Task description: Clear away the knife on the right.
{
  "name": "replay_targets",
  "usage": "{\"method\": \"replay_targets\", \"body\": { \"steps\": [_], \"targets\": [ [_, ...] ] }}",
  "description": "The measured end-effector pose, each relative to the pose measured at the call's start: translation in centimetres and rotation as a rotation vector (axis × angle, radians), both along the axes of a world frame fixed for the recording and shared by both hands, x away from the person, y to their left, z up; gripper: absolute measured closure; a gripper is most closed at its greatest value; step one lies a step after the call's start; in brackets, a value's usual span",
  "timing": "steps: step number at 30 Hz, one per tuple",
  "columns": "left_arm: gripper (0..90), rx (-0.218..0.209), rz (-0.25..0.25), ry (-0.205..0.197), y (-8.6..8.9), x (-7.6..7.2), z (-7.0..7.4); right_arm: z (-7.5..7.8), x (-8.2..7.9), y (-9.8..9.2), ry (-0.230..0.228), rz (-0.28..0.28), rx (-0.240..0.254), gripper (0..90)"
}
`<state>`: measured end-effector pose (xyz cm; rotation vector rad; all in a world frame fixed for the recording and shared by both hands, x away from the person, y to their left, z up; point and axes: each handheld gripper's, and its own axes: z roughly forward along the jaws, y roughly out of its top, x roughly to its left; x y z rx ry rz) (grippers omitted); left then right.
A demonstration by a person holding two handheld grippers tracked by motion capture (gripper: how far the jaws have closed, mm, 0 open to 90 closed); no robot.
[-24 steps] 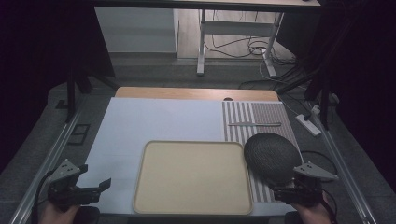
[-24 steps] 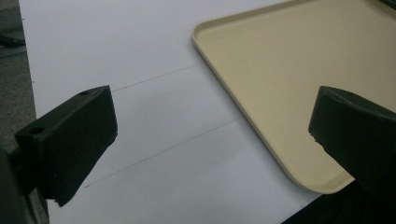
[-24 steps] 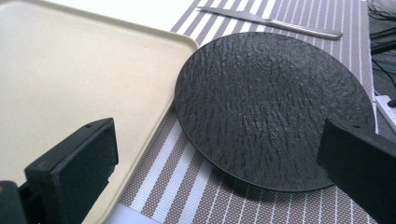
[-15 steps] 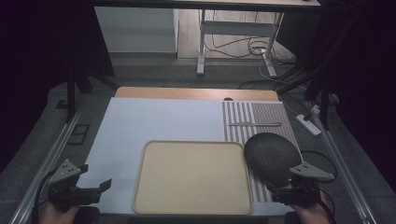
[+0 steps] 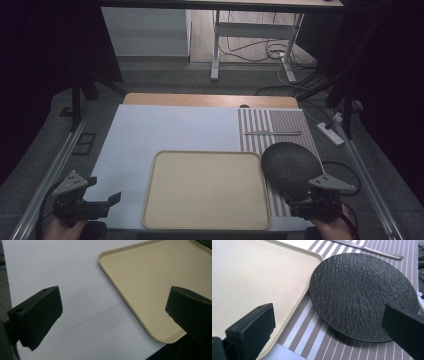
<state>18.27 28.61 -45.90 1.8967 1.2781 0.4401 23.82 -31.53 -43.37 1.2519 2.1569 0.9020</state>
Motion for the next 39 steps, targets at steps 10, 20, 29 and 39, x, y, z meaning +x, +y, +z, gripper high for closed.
{"method": "replay_targets", "body": {
  "steps": [10, 20, 29, 39],
  "targets": [
    [1.8, 0.018, -0.006, 0.016, -0.2, 0.2, 0.0, 0.3, 0.1, -0.2, 0.002, -0.019, 0.035, 0.0],
    [1.9, 0.02, -0.008, 0.019, -0.2, 0.2, -0.1, 0.6, 0.6, 0.5, -0.031, 0.005, 0.027, 0.0],
    [1.9, 0.025, -0.01, 0.016, -0.3, 0.2, 0.0, 0.7, 1.3, 1.0, -0.037, 0.028, 0.016, 0.0],
    [1.9, 0.025, -0.011, 0.014, -0.3, 0.2, 0.0, 0.5, 2.2, 1.2, -0.043, 0.055, 0.059, 0.0]
  ]
}}
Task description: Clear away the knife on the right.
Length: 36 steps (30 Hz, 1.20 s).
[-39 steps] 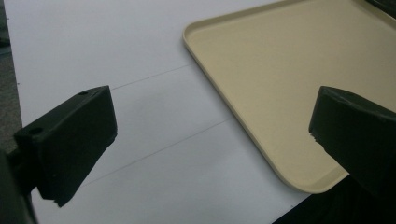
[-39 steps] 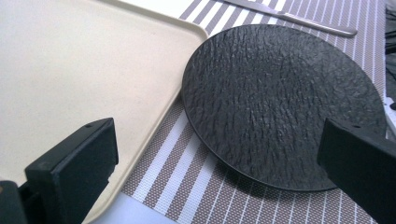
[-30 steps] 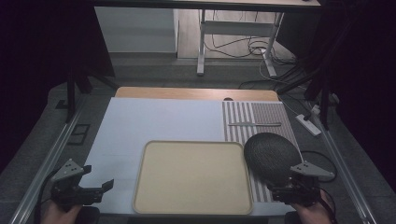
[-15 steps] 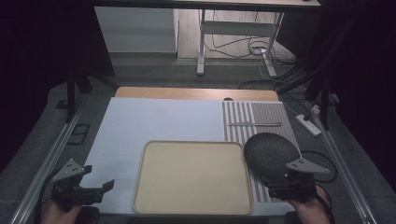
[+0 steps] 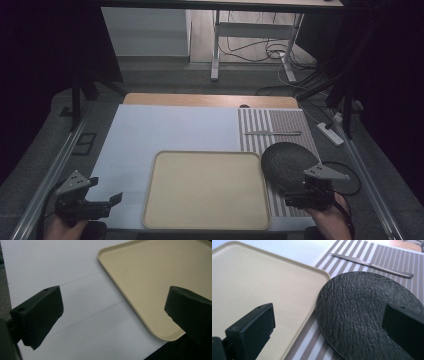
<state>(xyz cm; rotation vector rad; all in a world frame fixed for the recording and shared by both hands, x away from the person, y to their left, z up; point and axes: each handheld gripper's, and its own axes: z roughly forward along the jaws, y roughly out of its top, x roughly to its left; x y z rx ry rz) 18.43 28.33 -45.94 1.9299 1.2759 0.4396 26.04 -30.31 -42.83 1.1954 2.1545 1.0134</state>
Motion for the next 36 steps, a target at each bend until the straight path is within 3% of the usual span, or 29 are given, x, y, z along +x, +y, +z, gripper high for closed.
{"method": "replay_targets", "body": {
  "steps": [14, 17, 22, 28, 36],
  "targets": [
    [1.8, 0.01, -0.005, -0.002, -0.2, 0.0, 0.0, -0.6, 1.4, 0.4, 0.047, 0.037, 0.008, 0.0],
    [1.8, 0.012, -0.006, -0.001, -0.2, 0.0, 0.0, -0.9, 1.8, 0.5, 0.049, 0.087, 0.019, 0.0],
    [1.8, 0.013, -0.006, 0.0, -0.2, 0.0, 0.0, -0.9, 2.2, 0.9, 0.065, 0.111, 0.036, 0.0],
    [1.6, 0.013, -0.001, 0.004, -0.2, 0.0, 0.0, -0.9, 2.7, 1.4, 0.07, 0.109, 0.024, 0.0],
    [1.4, 0.009, 0.006, 0.005, -0.1, 0.1, 0.0, -0.8, 4.6, 1.3, 0.112, 0.082, 0.071, 0.0]
  ]
}}
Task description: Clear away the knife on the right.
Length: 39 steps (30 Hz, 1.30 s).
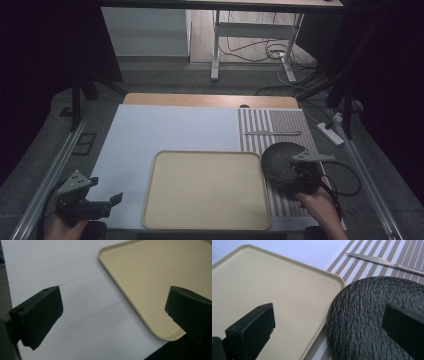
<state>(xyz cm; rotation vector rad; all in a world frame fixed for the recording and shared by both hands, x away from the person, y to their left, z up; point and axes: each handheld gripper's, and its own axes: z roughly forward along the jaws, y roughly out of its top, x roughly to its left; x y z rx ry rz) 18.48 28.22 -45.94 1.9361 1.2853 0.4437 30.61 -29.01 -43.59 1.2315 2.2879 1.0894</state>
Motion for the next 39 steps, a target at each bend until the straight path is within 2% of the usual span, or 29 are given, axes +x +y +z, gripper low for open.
{"method": "replay_targets", "body": {
  "steps": [4, 5, 8, 9, 12, 19, 20, 29, 34, 37, 39],
  "targets": [
    [1.4, 0.0, 0.0, 0.001, 0.0, 0.0, 0.0, -0.1, 1.6, 0.1, 0.03, -0.014, -0.005, 0.0],
    [1.4, 0.0, 0.0, 0.001, 0.0, 0.0, 0.0, -0.1, 1.6, 0.1, 0.03, -0.014, -0.005, 0.0],
    [1.4, 0.001, 0.0, 0.001, 0.0, 0.0, 0.0, -0.5, 3.3, -0.1, 0.047, -0.037, -0.049, 0.0],
    [1.4, 0.001, 0.0, 0.001, 0.0, 0.0, 0.0, -0.5, 3.3, -0.1, 0.047, -0.037, -0.049, 0.0],
    [1.4, -0.001, 0.001, 0.002, 0.0, 0.0, 0.0, -1.0, 4.9, -0.5, 0.074, -0.054, -0.055, 0.0],
    [1.4, -0.001, 0.001, 0.003, 0.0, 0.0, 0.0, -1.4, 7.0, -0.8, 0.082, -0.055, -0.113, 0.0],
    [1.4, -0.001, 0.001, 0.003, 0.0, 0.0, 0.0, -1.7, 7.8, -0.9, 0.087, -0.072, -0.129, 0.0],
    [1.4, -0.002, 0.001, 0.004, 0.0, 0.1, 0.0, -2.1, 10.6, -1.3, 0.105, -0.098, -0.172, 0.0],
    [1.4, -0.003, 0.002, 0.004, 0.0, 0.1, 0.0, -2.1, 11.8, -1.1, 0.127, -0.092, -0.176, 0.0],
    [1.3, -0.003, 0.001, 0.004, 0.0, 0.1, 0.0, -2.1, 13.0, -0.5, 0.138, -0.089, -0.218, 0.0],
    [1.4, -0.005, 0.001, 0.004, 0.0, 0.1, 0.0, -2.1, 13.3, -0.4, 0.141, -0.092, -0.218, 0.0]
  ]
}}
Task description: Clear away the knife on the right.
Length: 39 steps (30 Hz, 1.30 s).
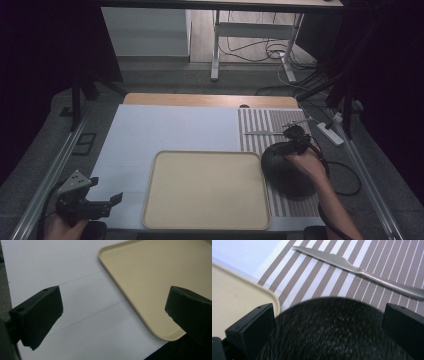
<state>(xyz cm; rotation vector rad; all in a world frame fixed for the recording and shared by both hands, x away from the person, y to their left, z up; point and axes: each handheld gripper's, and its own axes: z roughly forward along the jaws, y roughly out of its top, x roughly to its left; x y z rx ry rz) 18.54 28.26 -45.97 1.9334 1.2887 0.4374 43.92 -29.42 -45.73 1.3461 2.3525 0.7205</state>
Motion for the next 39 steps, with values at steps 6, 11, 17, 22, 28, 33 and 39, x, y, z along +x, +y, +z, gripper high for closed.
{"method": "replay_targets", "body": {
  "steps": [6, 11, 17, 22, 28, 33, 39],
  "targets": [
    [1.4, -0.001, -0.001, -0.003, 0.0, 0.0, 0.0, -0.1, 1.9, 0.2, 0.008, -0.014, -0.001, 0.0],
    [1.3, -0.004, 0.0, -0.004, 0.1, 0.0, 0.0, -0.2, 3.5, 0.1, 0.015, -0.037, -0.003, 0.0],
    [1.3, -0.01, 0.003, -0.004, 0.1, 0.0, 0.0, -0.8, 5.3, 0.0, 0.026, -0.054, -0.027, 0.0],
    [1.3, -0.011, 0.003, -0.004, 0.1, 0.0, 0.0, -1.2, 6.3, -0.2, 0.029, -0.058, -0.047, 5.2],
    [1.4, -0.011, 0.004, -0.002, 0.1, 0.0, 0.0, -1.0, 7.5, -1.4, 0.027, -0.057, -0.065, 32.2],
    [1.4, -0.012, 0.003, 0.0, 0.1, 0.0, 0.0, -1.1, 8.9, -2.7, 0.064, -0.047, -0.083, 64.9],
    [1.4, -0.01, 0.004, 0.0, 0.1, 0.0, 0.0, -1.6, 10.5, -3.8, 0.065, -0.101, -0.088, 90.0]
  ]
}}
